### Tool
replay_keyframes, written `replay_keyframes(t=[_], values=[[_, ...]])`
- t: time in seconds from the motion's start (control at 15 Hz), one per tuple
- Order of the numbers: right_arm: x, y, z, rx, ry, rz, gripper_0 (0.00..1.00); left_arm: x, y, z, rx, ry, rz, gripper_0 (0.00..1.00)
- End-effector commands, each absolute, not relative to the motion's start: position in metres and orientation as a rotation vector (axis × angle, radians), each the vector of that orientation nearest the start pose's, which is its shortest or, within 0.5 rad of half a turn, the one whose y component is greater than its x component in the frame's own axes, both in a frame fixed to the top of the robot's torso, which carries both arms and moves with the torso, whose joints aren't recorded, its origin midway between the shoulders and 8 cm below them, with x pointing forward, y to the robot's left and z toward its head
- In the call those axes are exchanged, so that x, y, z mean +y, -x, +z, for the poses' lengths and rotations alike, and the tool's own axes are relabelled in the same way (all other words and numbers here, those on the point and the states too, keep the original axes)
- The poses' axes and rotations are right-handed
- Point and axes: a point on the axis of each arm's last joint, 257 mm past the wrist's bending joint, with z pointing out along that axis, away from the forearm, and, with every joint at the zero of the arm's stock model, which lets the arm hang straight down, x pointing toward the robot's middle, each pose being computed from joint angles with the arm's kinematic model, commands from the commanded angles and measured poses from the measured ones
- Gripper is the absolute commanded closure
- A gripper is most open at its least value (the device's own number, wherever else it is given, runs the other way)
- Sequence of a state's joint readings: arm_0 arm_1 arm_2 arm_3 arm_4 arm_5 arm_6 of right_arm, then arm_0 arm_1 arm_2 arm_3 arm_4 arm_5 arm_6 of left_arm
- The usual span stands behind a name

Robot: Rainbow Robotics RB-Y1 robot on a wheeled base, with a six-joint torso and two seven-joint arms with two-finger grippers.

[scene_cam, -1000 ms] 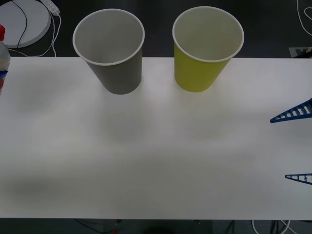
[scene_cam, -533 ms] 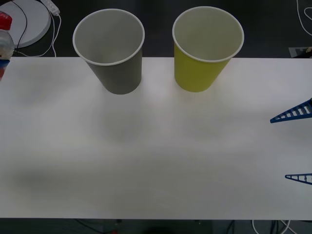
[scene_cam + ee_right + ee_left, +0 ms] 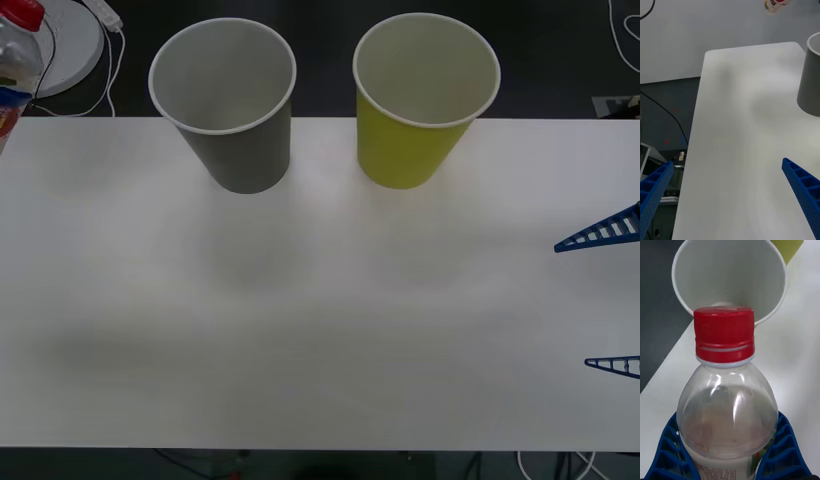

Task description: Put the can into the green bin and the plastic bottle into the gray bin

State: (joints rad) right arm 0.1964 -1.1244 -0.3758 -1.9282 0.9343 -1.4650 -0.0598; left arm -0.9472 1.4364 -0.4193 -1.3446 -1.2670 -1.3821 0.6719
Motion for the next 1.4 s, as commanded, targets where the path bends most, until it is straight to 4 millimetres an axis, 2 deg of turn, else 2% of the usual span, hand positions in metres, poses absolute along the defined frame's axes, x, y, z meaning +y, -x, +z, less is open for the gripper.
replay_keyframes(t=[0.07, 0.4, 0.8, 1.4], values=[[-0.255, -0.283, -0.091, 1.389, 1.626, 0.623, 0.00, 0.339, -0.503, 0.029, 2.067, -1.293, -0.135, 1.00], [-0.255, -0.283, -0.091, 1.389, 1.626, 0.623, 0.00, 0.323, -0.524, 0.041, 2.081, -1.313, -0.113, 1.00], [-0.255, -0.283, -0.091, 1.389, 1.626, 0.623, 0.00, 0.294, -0.543, 0.069, 2.086, -1.349, -0.094, 1.00], [-0.255, -0.283, -0.091, 1.389, 1.626, 0.623, 0.00, 0.235, -0.570, 0.083, 2.059, -1.384, -0.095, 1.00]])
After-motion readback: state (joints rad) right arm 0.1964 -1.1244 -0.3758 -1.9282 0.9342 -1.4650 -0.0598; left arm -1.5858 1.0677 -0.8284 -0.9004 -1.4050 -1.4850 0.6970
